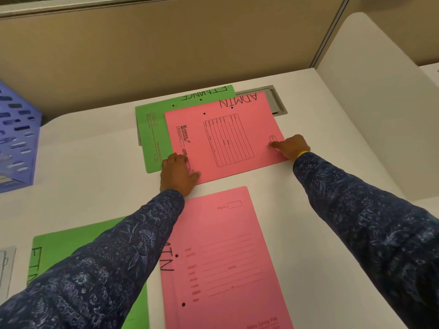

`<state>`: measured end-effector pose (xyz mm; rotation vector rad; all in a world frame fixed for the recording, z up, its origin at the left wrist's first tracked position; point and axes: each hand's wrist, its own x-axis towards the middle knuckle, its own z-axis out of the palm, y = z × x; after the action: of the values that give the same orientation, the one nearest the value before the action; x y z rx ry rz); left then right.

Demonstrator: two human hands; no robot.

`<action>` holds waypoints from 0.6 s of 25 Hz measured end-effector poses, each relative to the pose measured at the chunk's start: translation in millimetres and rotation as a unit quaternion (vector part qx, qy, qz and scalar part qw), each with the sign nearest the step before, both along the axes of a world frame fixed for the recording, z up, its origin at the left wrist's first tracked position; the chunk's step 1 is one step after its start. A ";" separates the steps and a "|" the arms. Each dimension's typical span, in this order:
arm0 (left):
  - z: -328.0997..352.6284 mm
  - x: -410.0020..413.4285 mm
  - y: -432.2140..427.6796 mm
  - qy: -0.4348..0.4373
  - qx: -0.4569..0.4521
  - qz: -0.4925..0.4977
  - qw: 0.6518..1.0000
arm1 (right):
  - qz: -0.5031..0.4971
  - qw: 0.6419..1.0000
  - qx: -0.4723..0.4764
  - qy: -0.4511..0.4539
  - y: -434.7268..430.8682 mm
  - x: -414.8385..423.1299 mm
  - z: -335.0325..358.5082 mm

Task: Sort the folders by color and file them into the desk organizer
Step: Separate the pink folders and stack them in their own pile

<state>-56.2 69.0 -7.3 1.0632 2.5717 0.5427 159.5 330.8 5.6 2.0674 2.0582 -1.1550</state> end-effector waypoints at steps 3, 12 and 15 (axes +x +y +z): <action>-1.4 -1.6 1.1 0.001 0.001 0.001 1.000 | -0.013 1.000 -0.001 -0.015 0.7 -4.2 0.7; -4.3 -4.0 -0.8 0.014 0.004 -0.008 1.000 | -0.080 0.983 0.040 0.162 -1.8 -1.2 6.0; -4.8 -6.6 -2.8 0.011 0.013 -0.018 1.000 | -0.117 0.969 -0.004 0.217 -2.5 5.1 3.5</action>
<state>-62.8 66.2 -12.1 1.1279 2.5661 0.5588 164.6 328.3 9.1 2.2644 1.9871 -1.7904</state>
